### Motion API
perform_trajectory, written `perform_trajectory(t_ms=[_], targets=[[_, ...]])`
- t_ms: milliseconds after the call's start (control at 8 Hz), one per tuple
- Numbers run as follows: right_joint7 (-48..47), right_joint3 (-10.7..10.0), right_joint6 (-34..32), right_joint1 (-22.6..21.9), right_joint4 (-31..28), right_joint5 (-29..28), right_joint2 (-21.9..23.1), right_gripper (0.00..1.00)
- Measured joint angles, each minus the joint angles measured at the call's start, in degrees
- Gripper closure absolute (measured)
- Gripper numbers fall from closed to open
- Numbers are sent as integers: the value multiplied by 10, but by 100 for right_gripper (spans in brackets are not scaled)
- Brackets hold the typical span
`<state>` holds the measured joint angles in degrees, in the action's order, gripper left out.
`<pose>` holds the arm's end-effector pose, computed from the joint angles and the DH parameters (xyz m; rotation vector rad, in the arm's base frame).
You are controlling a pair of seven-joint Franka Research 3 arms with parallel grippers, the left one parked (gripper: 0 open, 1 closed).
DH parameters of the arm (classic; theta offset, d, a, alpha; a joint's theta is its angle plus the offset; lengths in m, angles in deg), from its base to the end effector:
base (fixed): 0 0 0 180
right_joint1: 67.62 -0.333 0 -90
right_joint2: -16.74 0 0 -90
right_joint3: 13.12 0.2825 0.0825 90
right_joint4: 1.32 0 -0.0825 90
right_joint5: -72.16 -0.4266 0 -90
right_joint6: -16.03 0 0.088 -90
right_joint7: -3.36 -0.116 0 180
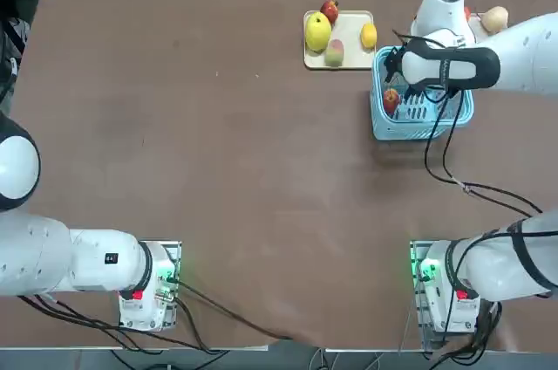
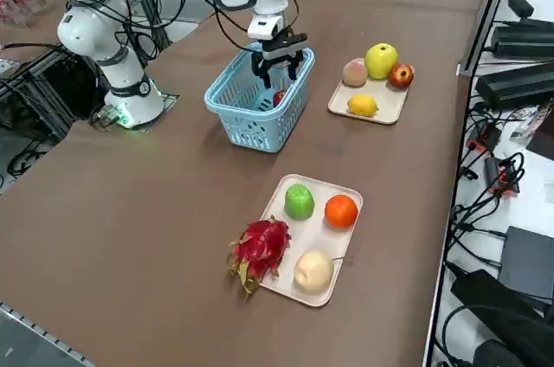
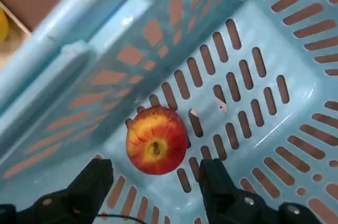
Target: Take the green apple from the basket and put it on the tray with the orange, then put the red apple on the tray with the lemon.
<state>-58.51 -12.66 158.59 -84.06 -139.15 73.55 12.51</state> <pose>0.4970 0.1511 0.2077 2.9090 -1.1715 0.0248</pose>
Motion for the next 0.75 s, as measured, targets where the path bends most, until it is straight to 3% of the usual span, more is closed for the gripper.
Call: perform_trajectory(t_ms=[750], targets=[[0, 0, 113, -6, -44, 0, -19, 0]])
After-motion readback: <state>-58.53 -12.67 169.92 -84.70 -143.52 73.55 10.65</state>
